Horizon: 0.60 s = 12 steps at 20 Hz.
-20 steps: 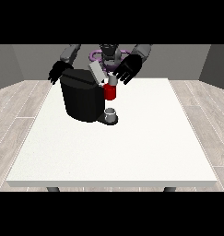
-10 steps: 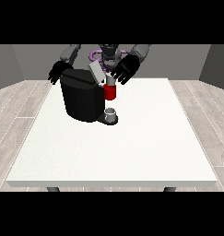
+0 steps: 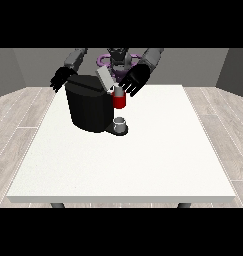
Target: Insert the coffee pod into the coffee machine and close the lid
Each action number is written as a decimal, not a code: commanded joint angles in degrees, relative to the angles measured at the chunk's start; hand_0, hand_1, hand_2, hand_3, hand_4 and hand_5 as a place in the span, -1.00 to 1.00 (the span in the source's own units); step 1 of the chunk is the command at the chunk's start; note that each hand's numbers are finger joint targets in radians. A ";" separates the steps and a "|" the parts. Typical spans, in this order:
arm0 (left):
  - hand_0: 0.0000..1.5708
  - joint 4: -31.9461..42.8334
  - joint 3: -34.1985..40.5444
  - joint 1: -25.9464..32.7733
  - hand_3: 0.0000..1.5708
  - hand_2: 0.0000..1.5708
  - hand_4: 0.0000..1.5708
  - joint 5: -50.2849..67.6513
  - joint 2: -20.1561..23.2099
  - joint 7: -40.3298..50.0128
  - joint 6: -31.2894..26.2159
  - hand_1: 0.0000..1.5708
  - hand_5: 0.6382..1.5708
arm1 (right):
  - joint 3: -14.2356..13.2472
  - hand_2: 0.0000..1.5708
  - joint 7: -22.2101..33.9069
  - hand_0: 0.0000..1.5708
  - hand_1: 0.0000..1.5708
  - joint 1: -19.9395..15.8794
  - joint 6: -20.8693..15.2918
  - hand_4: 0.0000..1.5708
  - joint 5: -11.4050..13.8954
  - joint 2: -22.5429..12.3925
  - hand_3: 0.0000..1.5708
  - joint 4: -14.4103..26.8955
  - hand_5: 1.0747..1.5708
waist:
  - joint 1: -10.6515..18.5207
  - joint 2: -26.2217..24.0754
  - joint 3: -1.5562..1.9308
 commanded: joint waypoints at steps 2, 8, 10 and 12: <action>0.51 0.41 -0.45 0.25 0.51 0.59 -0.37 -0.55 -0.94 0.19 -0.56 0.51 1.00 | 0.13 -1.00 0.12 -1.00 -1.00 0.11 -0.81 -0.45 0.31 0.52 -1.00 0.41 1.00 | 0.78 -0.50 0.01; 0.55 1.60 0.13 0.85 0.49 0.61 -0.38 -0.83 -0.39 -0.77 0.03 0.55 1.00 | 3.54 -1.00 0.43 -1.00 -1.00 2.22 -2.26 -0.45 0.67 2.11 -1.00 -1.73 1.00 | 0.23 -0.31 0.00; 0.55 0.82 -0.72 1.62 0.47 0.59 -0.41 -1.71 -2.88 0.88 2.41 0.55 1.00 | -2.53 -1.00 1.48 -1.00 -1.00 -1.03 2.04 -0.47 -2.28 -3.34 -1.00 0.29 1.00 | -0.05 0.81 0.02; 0.54 1.85 -0.20 1.02 0.43 0.58 -0.41 -1.17 -2.49 0.97 0.61 0.54 1.00 | 0.31 -1.00 2.48 -1.00 -1.00 1.00 -0.28 -0.53 0.33 -1.31 -1.00 -1.35 1.00 | -1.20 -0.35 0.00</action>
